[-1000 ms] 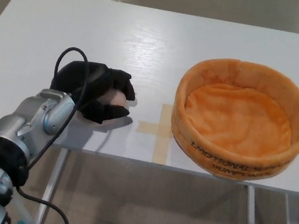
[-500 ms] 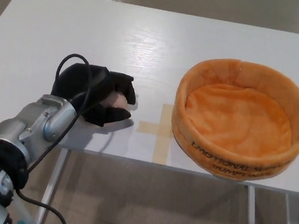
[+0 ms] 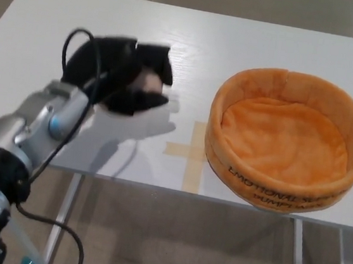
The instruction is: Use the left hand to pick up the pink round toy on the left and place it inside the orange plate on the desk.
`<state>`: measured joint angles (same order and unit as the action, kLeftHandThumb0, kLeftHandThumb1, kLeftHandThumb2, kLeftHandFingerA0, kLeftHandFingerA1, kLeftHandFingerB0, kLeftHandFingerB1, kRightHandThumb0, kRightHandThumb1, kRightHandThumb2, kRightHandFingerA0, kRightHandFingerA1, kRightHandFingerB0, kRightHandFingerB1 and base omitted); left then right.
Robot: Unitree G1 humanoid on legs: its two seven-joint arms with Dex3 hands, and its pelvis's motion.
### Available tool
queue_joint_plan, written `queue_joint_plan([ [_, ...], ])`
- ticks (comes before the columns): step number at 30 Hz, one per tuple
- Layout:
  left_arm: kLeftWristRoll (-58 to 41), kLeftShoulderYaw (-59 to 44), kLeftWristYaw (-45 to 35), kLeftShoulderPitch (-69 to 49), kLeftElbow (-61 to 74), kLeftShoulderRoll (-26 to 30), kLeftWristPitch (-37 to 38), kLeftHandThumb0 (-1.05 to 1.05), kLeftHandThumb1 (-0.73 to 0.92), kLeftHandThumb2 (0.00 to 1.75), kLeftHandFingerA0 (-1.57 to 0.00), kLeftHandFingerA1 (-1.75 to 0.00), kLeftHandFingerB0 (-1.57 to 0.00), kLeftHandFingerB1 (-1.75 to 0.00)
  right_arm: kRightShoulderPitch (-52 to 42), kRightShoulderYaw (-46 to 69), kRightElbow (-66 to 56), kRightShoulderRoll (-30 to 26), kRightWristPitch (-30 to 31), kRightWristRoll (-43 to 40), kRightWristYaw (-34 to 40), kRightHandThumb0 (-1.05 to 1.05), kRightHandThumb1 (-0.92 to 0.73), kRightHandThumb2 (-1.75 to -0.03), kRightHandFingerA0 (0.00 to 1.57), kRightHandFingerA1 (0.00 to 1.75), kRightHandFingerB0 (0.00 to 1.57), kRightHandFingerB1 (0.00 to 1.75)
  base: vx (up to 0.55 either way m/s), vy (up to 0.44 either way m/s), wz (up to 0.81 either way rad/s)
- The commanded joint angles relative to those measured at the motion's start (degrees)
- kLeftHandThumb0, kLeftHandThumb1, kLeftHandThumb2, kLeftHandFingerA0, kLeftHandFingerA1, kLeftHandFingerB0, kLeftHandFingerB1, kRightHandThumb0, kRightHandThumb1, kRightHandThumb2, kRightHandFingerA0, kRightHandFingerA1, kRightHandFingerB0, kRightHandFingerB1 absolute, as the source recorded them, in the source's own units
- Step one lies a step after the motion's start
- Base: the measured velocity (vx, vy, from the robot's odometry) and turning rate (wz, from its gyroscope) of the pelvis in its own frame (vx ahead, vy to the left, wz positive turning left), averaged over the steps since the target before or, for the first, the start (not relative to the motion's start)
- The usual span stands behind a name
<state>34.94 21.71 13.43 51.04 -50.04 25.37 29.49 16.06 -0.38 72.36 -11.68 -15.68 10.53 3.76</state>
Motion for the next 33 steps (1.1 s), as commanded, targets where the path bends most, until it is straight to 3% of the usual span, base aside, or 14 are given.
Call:
queue_joint_plan([
  [1,-3.04,-2.00,-5.56,2.22,3.86,0.70,0.18,-0.25,0.80,0.62,-0.70,-1.69,-0.63,-1.28,-0.16,-0.08,0.19,0.01,0.44,-0.12,0.03,-0.12,-0.58,-0.60,0.71,0.95,0.67,0.80,0.00,0.000,0.00],
  [2,-2.45,-2.05,-5.69,4.13,4.32,0.66,0.01,-0.24,0.79,0.63,-0.77,-1.55,-0.74,-1.10,-0.07,-0.12,0.25,0.02,0.38,-0.09,-0.03,-0.19,-0.44,-0.83,0.71,0.88,0.66,0.80,0.00,0.000,0.00],
  [3,-1.31,-1.84,-6.58,7.37,5.47,0.50,-0.67,-0.36,0.69,0.64,-0.82,-1.47,-0.81,-0.78,0.03,-0.14,0.29,0.05,0.23,-0.10,-0.14,-0.13,-0.57,-0.60,0.71,0.94,0.68,0.81,0.00,0.000,0.00],
  [5,-0.13,-1.20,-7.65,9.76,6.77,-0.13,-1.59,-0.28,0.62,0.64,-0.82,-1.56,-0.76,-1.17,0.07,-0.11,0.32,0.07,0.24,-0.17,-0.28,-0.19,-0.44,-0.84,0.72,0.88,0.65,0.79,0.00,0.000,0.00],
  [10,0.11,-0.23,-7.25,14.19,5.69,-3.90,-1.68,-0.29,0.64,0.61,-0.82,-1.63,-0.71,-1.35,0.68,-0.06,0.36,0.12,0.37,-0.29,-0.37,-0.14,-0.55,-0.62,0.71,0.93,0.68,0.81,0.00,0.000,0.00],
  [14,2.65,1.96,-5.62,17.17,4.17,-6.72,-2.25,-0.39,0.62,0.62,-0.78,-1.58,-0.72,-1.29,1.06,-0.89,0.26,0.02,0.75,0.47,-0.48,-0.15,-0.57,-0.61,0.69,0.91,0.67,0.79,0.00,0.000,0.02],
  [15,3.31,2.93,-5.25,18.33,3.03,-8.75,-3.46,-0.28,0.69,0.60,-0.86,-1.60,-0.89,-0.90,1.12,-0.79,0.26,0.15,0.62,0.26,-0.35,-0.15,-0.56,-0.61,0.70,0.92,0.67,0.80,0.00,0.000,0.00],
  [20,5.47,6.62,-3.49,21.08,-2.36,-15.36,-5.04,-0.20,0.66,0.61,-0.79,-1.57,-0.81,-0.90,0.94,-0.81,0.42,0.42,0.17,0.11,-0.01,-0.13,-0.56,-0.60,0.72,0.94,0.68,0.80,0.00,0.000,0.00],
  [21,5.95,7.90,-2.77,21.62,-4.80,-18.31,-5.69,-0.30,0.63,0.61,-0.89,-1.42,-0.80,-0.47,1.18,-0.63,0.50,0.49,0.70,-0.19,-0.58,-0.13,-0.58,-0.60,0.69,0.93,0.66,0.79,0.00,0.000,0.00],
  [23,6.46,8.94,-1.96,22.30,-6.85,-20.14,-6.13,-0.22,0.66,0.59,-0.85,-1.51,-0.86,-0.84,1.36,-0.87,0.54,0.33,0.68,0.06,-0.61,-0.13,-0.57,-0.60,0.71,0.92,0.68,0.79,0.00,0.000,0.00],
  [28,7.54,11.98,-1.88,24.34,-12.07,-25.24,-7.13,-0.27,0.67,0.64,-0.80,-1.53,-0.86,-0.59,1.62,-1.16,0.51,0.10,0.71,0.28,-0.04,-0.12,-0.57,-0.59,0.71,0.91,0.66,0.77,0.00,0.000,0.00],
  [30,8.04,13.08,-1.77,24.58,-12.90,-26.44,-7.11,-0.23,0.67,0.63,-0.78,-1.45,-0.79,-0.91,1.58,-1.04,0.51,0.15,0.63,0.09,-0.27,-0.13,-0.57,-0.59,0.70,0.91,0.67,0.78,0.00,0.000,0.00],
  [32,8.58,14.26,-2.15,24.94,-13.63,-27.51,-6.86,-0.25,0.68,0.61,-0.80,-1.24,-0.83,-0.48,1.91,-0.92,0.55,0.43,1.06,-0.11,-0.39,-0.13,-0.58,-0.59,0.68,0.90,0.65,0.78,0.00,0.000,0.00],
  [33,7.92,14.28,-3.87,24.94,-13.81,-28.02,-6.53,-0.32,0.64,0.60,-0.63,-0.64,-0.69,-0.41,2.06,-0.90,0.55,0.56,1.22,-0.16,-0.40,-0.13,-0.58,-0.58,0.68,0.90,0.66,0.78,0.00,0.000,0.00],
])
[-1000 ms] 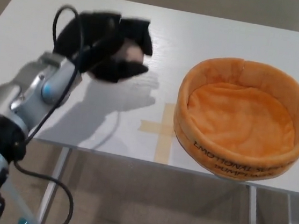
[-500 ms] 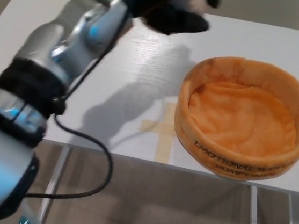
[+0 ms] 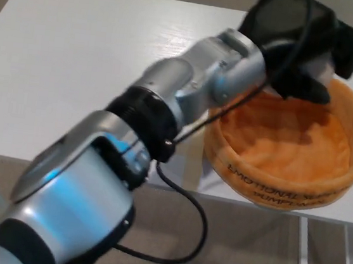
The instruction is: Use the left hand to pick up the pink round toy on the left and place it inside the orange plate on the desk.
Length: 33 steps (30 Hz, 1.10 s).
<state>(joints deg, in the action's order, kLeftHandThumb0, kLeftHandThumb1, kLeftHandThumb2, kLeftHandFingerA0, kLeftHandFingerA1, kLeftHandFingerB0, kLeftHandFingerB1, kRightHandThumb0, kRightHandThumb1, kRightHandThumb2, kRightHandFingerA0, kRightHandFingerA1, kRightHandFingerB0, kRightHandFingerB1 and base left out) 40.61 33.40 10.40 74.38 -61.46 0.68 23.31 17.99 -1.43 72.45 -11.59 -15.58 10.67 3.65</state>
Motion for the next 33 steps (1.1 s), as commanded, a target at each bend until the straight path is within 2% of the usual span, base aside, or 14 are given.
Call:
queue_joint_plan([
  [1,1.73,2.57,-2.06,1.61,-2.54,-3.67,-0.11,-0.32,0.64,0.60,-0.63,-0.64,-0.69,-0.41,0.22,0.17,0.46,0.55,1.20,-0.33,-0.31,-0.13,-0.58,-0.58,0.68,0.90,0.66,0.78,0.00,0.000,0.00],
  [2,1.20,2.74,-5.39,1.68,-2.37,-3.94,-0.64,-0.28,0.38,0.90,0.00,-0.51,0.00,-0.46,0.29,0.13,0.44,0.67,1.26,-0.29,-0.16,-0.20,-0.43,-0.83,0.70,0.86,0.65,0.79,0.00,0.000,0.00],
  [3,0.86,3.17,-10.05,1.65,-1.84,-4.32,-2.04,-0.60,0.39,0.73,0.00,0.00,-0.05,-0.23,0.34,0.09,0.41,0.80,1.32,-0.24,-0.01,-0.20,-0.44,-0.83,0.70,0.87,0.65,0.79,0.00,0.000,0.00],
  [6,1.24,3.76,-13.00,1.57,-1.18,-4.63,-3.91,-0.66,0.34,0.72,0.00,0.00,0.00,-0.19,0.55,0.15,0.42,0.80,1.24,-0.30,-0.11,-0.19,-0.44,-0.84,0.70,0.87,0.65,0.79,0.00,0.000,0.00],
  [7,1.44,3.93,-13.47,1.55,-1.00,-4.68,-4.33,-0.82,0.42,0.60,0.00,0.00,0.00,-0.16,0.59,0.18,0.41,0.79,1.18,-0.31,-0.05,-0.20,-0.44,-0.83,0.71,0.87,0.65,0.79,0.00,0.000,0.00],
  [9,1.57,4.14,-14.20,1.41,-0.54,-4.68,-4.92,-0.82,0.42,0.60,0.00,0.00,0.00,-0.16,0.61,0.22,0.39,0.76,1.11,-0.31,0.06,-0.20,-0.44,-0.83,0.71,0.87,0.65,0.79,0.00,0.000,0.00],
  [10,1.18,3.91,-14.90,1.31,-0.72,-4.78,-5.36,-0.97,0.51,0.62,0.00,0.00,0.00,-0.11,0.65,0.17,0.33,0.70,1.08,-0.27,-0.03,-0.14,-0.58,-0.59,0.70,0.91,0.66,0.78,0.00,0.000,0.00],
  [15,-0.04,2.93,-16.86,1.07,-0.46,-4.58,-6.53,-1.02,0.53,0.67,0.00,0.00,0.00,-0.17,0.93,0.26,0.41,0.37,1.08,-0.33,-0.45,-0.14,-0.56,-0.61,0.75,0.98,0.68,0.79,0.00,0.000,0.00],
  [20,-0.45,1.95,-17.93,1.78,0.09,-3.89,-6.67,-1.03,0.62,0.60,0.00,0.00,0.00,-0.15,1.69,0.36,0.50,0.13,1.38,-0.39,-1.08,-0.14,-0.58,-0.60,0.70,0.93,0.66,0.78,0.00,0.000,0.00],
  [21,-0.21,1.76,-17.71,2.36,0.55,-3.45,-6.43,-1.04,0.61,0.67,0.00,0.00,0.00,-0.05,2.12,0.26,0.52,0.04,1.65,-0.25,-1.16,-0.12,-0.58,-0.59,0.69,0.89,0.64,0.76,0.00,0.000,0.00],
  [25,-0.07,1.07,-18.37,3.20,3.09,-2.50,-6.47,-1.05,0.59,0.67,0.00,0.00,0.00,-0.06,2.31,0.10,0.71,0.17,1.97,-0.09,-1.25,-0.12,-0.59,-0.58,0.71,0.92,0.65,0.76,0.00,0.000,0.00],
  [26,-1.12,-0.42,-19.12,3.31,6.70,-1.15,-6.27,-1.04,0.57,0.68,0.00,0.00,0.00,-0.11,2.08,0.59,0.78,0.48,1.45,-0.69,-1.61,-0.13,-0.56,-0.60,0.74,0.99,0.68,0.81,0.00,0.000,0.00],
  [30,-1.62,-2.47,-20.46,2.25,14.58,1.72,-6.08,-1.03,0.63,0.63,0.00,0.00,0.00,-0.07,1.85,0.52,0.87,0.61,0.90,-0.50,-1.41,-0.13,-0.56,-0.61,0.74,0.96,0.69,0.81,0.00,0.000,0.00],
  [33,-2.22,-4.63,-21.28,-0.12,24.04,5.03,-6.23,-1.03,0.58,0.68,0.00,0.00,0.00,-0.07,1.53,0.28,0.83,0.45,1.25,-0.18,-1.27,-0.11,-0.59,-0.58,0.70,0.91,0.65,0.77,0.00,0.000,0.00],
])
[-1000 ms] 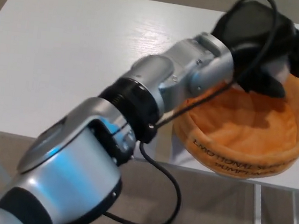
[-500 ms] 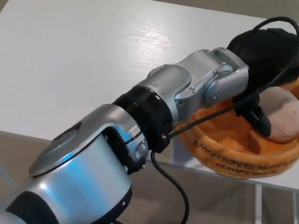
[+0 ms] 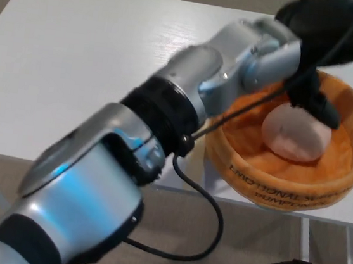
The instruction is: Use the left hand to pick up the pink round toy on the left and place it inside the orange plate on the desk.
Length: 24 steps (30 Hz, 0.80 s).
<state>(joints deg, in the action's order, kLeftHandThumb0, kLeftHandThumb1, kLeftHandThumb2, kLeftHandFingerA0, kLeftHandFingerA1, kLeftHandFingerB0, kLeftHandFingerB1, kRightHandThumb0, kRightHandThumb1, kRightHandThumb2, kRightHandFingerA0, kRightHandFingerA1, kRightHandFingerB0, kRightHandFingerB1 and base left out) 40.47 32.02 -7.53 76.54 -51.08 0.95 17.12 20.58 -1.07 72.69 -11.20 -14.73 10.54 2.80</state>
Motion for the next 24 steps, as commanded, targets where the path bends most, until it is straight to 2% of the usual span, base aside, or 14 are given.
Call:
queue_joint_plan([
  [1,-2.49,-5.10,-3.43,-5.00,20.93,7.60,0.70,-0.82,0.43,0.89,0.00,0.00,0.00,-0.11,-1.68,-0.09,0.56,-0.01,0.14,-0.04,-0.38,-0.13,-0.56,-0.61,0.72,0.94,0.65,0.78,0.00,0.000,0.00],
  [2,-2.49,-5.10,-3.43,-5.00,20.93,7.60,0.70,-0.82,0.43,0.89,0.00,0.00,0.00,-0.11,-1.68,-0.09,0.56,-0.01,0.14,-0.04,-0.38,-0.13,-0.56,-0.61,0.72,0.94,0.65,0.78,0.00,0.000,0.00],
  [3,-2.72,-8.81,-4.88,-11.80,36.25,13.95,1.65,-0.86,0.48,0.90,0.00,0.00,0.00,-0.10,-3.32,-0.09,0.55,-0.21,-0.41,-0.01,-0.07,-0.14,-0.56,-0.60,0.71,0.93,0.67,0.79,0.00,0.000,0.00],
  [4,-2.66,-9.24,-5.36,-12.82,38.34,14.80,1.50,-0.86,0.48,0.90,0.00,0.00,0.00,-0.10,-3.55,-0.11,0.55,-0.24,-0.43,0.02,0.02,-0.14,-0.56,-0.60,0.71,0.93,0.67,0.79,0.00,0.000,0.00],
  [5,-3.04,-10.66,-6.33,-14.81,42.19,16.48,1.23,-0.87,0.45,0.75,0.00,-0.04,-0.02,-0.20,-3.79,-0.16,0.54,-0.31,-0.52,0.06,0.04,-0.13,-0.57,-0.60,0.68,0.91,0.66,0.79,0.00,0.000,0.00],
  [6,-3.04,-10.66,-6.33,-14.81,42.19,16.48,1.23,-0.87,0.45,0.75,0.00,-0.04,-0.02,-0.20,-3.79,-0.16,0.54,-0.31,-0.52,0.06,0.04,-0.13,-0.57,-0.60,0.68,0.91,0.66,0.79,0.00,0.000,0.00],
  [7,-3.93,-12.93,-6.89,-17.46,46.60,18.59,1.50,-0.73,0.42,0.86,0.00,-0.10,0.00,-0.23,-3.93,-0.17,0.52,-0.44,-0.69,0.08,-0.01,-0.14,-0.56,-0.61,0.67,0.91,0.66,0.80,0.00,0.000,0.00],
  [10,-8.18,-19.58,-8.40,-24.99,57.06,23.48,2.47,-0.63,0.39,0.80,-0.03,-0.20,-0.03,-0.34,-3.89,-0.44,0.53,-0.60,-0.57,0.40,0.26,-0.15,-0.56,-0.60,0.68,0.90,0.66,0.79,0.00,0.000,0.00],
  [12,-12.67,-24.29,-8.22,-32.37,63.00,25.03,3.73,-0.61,0.40,0.69,-0.05,-0.27,-0.14,-0.37,-3.70,-0.50,0.46,-0.57,-0.36,0.45,0.35,-0.15,-0.56,-0.61,0.68,0.92,0.67,0.80,0.00,0.000,0.00],
  [19,-31.28,-32.51,-13.02,-54.28,74.84,28.58,5.00,-0.55,0.38,0.66,-0.07,-0.27,-0.13,-0.37,-2.90,-0.07,0.36,-0.46,0.02,-0.03,0.33,-0.14,-0.57,-0.60,0.66,0.90,0.64,0.78,0.00,0.000,0.00],
  [20,-33.67,-33.37,-13.11,-58.47,75.85,29.24,6.69,-0.27,0.31,0.85,-0.02,-0.51,0.00,-0.46,-2.88,-0.15,0.37,-0.58,0.00,0.06,0.21,-0.13,-0.58,-0.59,0.66,0.89,0.65,0.78,0.00,0.000,0.00],
  [21,-35.40,-33.99,-13.16,-61.49,76.64,29.68,7.82,-0.27,0.31,0.85,-0.02,-0.51,0.00,-0.46,-2.89,-0.21,0.38,-0.69,-0.03,0.13,0.11,-0.13,-0.58,-0.59,0.66,0.89,0.65,0.78,0.00,0.000,0.00],
  [22,-39.04,-34.95,-12.07,-69.84,76.71,30.35,12.95,-0.45,0.38,0.61,-0.08,-0.38,-0.21,-0.36,-2.78,-0.16,0.35,-0.97,-0.13,0.09,-0.06,-0.12,-0.57,-0.60,0.68,0.91,0.64,0.78,0.00,0.000,0.00],
  [24,-41.57,-35.30,-12.15,-75.16,76.27,31.13,15.86,-0.42,0.38,0.62,-0.07,-0.38,-0.21,-0.36,-2.64,-0.06,0.32,-1.03,-0.08,0.01,0.02,-0.11,-0.57,-0.59,0.70,0.93,0.65,0.78,0.00,0.000,0.00],
])
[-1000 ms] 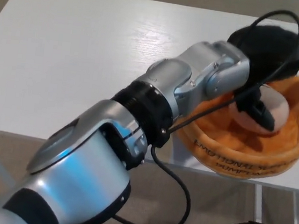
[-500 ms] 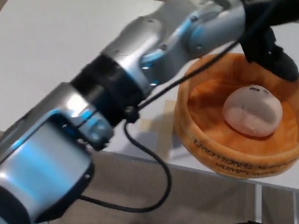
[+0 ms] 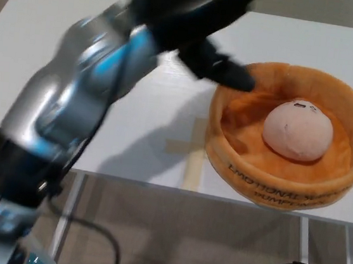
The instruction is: Use the left hand to pick up the pink round toy on the left and place it inside the orange plate on the desk.
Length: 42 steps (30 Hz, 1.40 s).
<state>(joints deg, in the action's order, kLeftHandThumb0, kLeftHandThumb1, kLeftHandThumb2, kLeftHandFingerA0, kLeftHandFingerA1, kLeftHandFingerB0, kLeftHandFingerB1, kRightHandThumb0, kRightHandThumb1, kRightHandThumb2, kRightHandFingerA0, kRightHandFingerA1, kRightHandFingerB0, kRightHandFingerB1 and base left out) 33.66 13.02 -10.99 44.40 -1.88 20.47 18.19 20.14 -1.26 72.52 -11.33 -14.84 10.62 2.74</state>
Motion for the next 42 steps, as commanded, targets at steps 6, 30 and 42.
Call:
queue_joint_plan([
  [6,-45.83,-16.21,-17.65,-60.53,23.87,18.54,18.45,-0.31,0.42,0.57,-0.12,-0.38,-0.18,-0.31,-1.75,-0.04,0.60,-0.95,0.56,0.17,0.46,-0.11,-0.57,-0.59,0.71,0.93,0.65,0.78,0.00,0.000,0.00],
  [30,-33.99,-5.98,-23.26,-61.38,-2.07,15.50,7.17,-0.39,0.53,0.56,-0.36,-0.36,-0.36,-0.32,-0.95,0.05,0.76,-1.22,1.19,0.02,0.04,-0.11,-0.57,-0.59,0.67,0.89,0.64,0.77,0.00,0.000,0.00],
  [42,-5.02,5.58,6.91,-47.00,-34.32,5.91,-1.16,-0.32,0.44,0.97,-0.02,-0.50,0.00,-0.46,-1.03,0.30,0.48,-1.09,0.48,-0.25,0.59,-0.13,-0.58,-0.60,0.66,0.89,0.62,0.77,0.00,0.000,0.00],
])
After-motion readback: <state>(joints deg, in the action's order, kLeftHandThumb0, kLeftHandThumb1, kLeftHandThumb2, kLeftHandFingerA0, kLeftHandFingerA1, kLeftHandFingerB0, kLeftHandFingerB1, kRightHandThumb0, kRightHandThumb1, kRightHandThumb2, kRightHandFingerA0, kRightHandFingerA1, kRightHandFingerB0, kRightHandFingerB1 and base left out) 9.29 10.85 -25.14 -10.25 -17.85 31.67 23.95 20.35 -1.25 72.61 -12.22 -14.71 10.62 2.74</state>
